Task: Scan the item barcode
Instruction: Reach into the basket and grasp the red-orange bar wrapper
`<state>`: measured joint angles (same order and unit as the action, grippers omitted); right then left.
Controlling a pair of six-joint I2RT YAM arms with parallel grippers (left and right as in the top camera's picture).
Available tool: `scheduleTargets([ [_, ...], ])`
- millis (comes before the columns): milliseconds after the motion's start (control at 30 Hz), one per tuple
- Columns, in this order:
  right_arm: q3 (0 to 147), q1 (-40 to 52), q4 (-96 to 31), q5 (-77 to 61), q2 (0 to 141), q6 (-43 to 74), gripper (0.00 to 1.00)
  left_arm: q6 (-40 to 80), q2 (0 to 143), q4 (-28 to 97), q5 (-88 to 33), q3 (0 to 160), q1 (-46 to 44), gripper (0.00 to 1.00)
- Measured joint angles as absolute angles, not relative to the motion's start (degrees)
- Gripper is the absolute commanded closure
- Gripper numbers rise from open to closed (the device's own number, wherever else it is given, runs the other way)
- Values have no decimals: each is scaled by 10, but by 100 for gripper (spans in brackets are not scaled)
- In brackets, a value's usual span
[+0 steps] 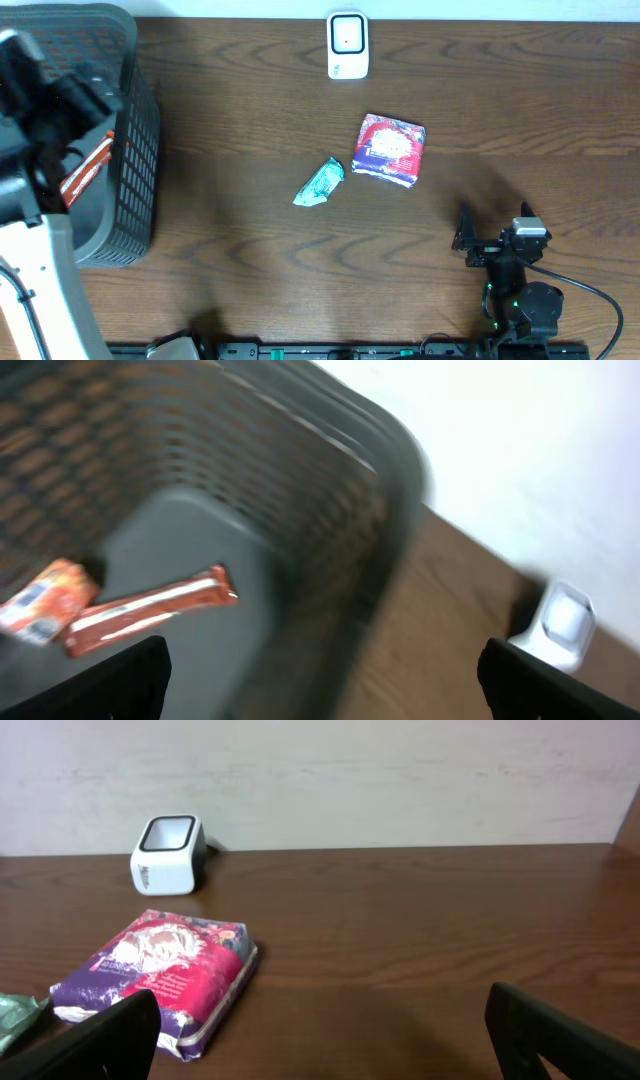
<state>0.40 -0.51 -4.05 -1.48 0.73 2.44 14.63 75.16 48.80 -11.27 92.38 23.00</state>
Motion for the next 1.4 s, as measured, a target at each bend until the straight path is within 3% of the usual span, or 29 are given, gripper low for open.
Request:
scheduleTargets([
  [267, 4, -5, -41, -15, 7, 24, 1, 225, 803, 467, -96, 924, 328, 2],
  [633, 4, -5, -41, -15, 7, 24, 1, 241, 936, 552, 96, 924, 333, 2],
  [867, 4, -5, -41, -15, 7, 24, 1, 231, 1010, 551, 145, 922, 333, 2],
  [1167, 4, -5, -41, -15, 7, 24, 1, 20, 1049, 474, 32, 920, 308, 7],
  [1400, 4, -5, -41, -15, 7, 24, 1, -94, 1094, 458, 17, 916, 296, 7],
])
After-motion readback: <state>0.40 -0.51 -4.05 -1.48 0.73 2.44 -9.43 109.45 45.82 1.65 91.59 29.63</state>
